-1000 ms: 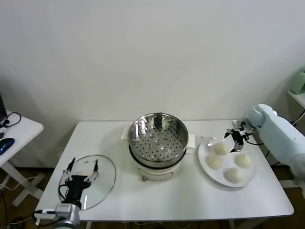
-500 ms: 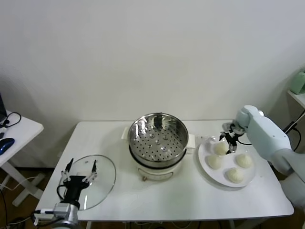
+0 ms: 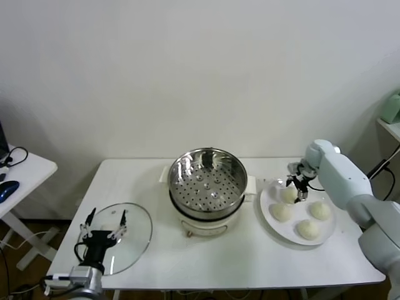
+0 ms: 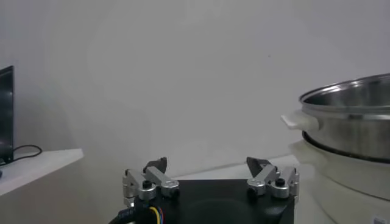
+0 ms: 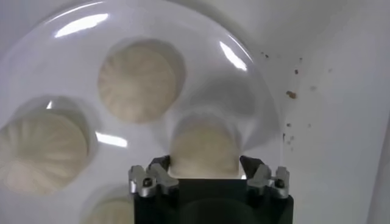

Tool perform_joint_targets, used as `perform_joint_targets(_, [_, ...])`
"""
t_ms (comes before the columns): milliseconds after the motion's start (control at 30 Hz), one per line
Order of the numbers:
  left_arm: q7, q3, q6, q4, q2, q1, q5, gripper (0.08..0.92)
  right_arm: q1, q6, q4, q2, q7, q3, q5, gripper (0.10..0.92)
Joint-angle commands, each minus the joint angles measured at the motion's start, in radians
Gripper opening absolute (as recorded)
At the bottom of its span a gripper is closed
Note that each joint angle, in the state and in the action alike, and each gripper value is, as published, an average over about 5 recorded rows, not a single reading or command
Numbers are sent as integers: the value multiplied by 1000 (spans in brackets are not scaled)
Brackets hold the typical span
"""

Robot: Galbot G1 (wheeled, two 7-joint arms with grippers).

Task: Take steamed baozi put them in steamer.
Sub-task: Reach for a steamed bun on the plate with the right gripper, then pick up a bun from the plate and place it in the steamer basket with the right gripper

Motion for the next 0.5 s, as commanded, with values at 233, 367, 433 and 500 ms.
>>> perform_joint_targets(233, [-2,3,2,2,-2,0,-1,823,6,5,1,4,1,11,-4,687])
perform_joint_targets(367, [-3,2,2,1,-3,-1,-1,823,20,9,54,-21,-5,-17,38,687])
perform_joint_targets(433, [-3,2,2,0,-3,0,0,823,34,7,107,-45,-10,-56,81,687])
perform_joint_targets(500, [-3,3,2,-1,-4,-1,0,823,56,1,169,-73,-17,-105,134,691])
